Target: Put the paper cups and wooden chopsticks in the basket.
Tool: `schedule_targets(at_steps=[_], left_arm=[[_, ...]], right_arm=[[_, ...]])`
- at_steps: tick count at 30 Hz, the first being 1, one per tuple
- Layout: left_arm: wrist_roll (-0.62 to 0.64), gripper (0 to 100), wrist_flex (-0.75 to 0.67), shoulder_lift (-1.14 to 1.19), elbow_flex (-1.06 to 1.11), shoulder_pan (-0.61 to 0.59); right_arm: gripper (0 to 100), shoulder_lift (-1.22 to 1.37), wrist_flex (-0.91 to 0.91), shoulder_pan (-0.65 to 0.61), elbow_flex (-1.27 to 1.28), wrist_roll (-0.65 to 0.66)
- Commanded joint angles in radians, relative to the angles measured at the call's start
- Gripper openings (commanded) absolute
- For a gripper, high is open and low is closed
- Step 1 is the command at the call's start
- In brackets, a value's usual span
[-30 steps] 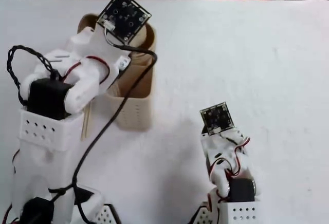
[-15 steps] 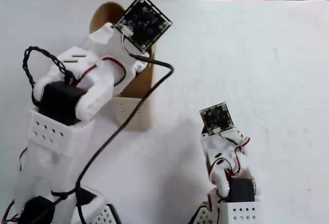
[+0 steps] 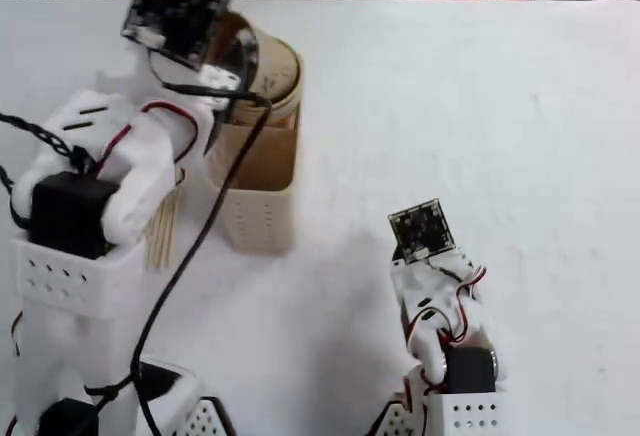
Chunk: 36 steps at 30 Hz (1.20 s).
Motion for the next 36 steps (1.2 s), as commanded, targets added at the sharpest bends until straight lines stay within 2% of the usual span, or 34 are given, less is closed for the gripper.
schedule_targets(at_steps=[1, 7, 12, 14, 20, 28, 36], left_arm=[[0.046, 11, -0.032, -0.028, -0.023, -0.051], [0.046, 11, -0.14, -0.028, 0.123, -0.022], [0.046, 11, -0.21, -0.027, 0.163, 0.013], [0.037, 11, -0.218, -0.027, 0.163, 0.03], [-0.1, 11, -0.218, 0.053, 0.164, 0.108], [-0.107, 11, -0.236, 0.183, 0.155, 0.119], [-0.107, 11, -0.219, 0.145, 0.184, 0.11]], right_arm=[[3.5, -0.008, -0.021, 0.002, -0.011, 0.008], [3.5, -0.008, -0.018, -0.001, -0.011, 0.008], [3.5, -0.008, -0.018, -0.001, -0.011, 0.008], [3.5, -0.008, -0.019, -0.001, -0.011, 0.008], [3.5, -0.008, -0.019, 0.001, -0.011, 0.008], [3.5, -0.008, -0.019, 0.004, -0.011, 0.008], [3.5, -0.008, -0.021, 0.004, -0.011, 0.008]])
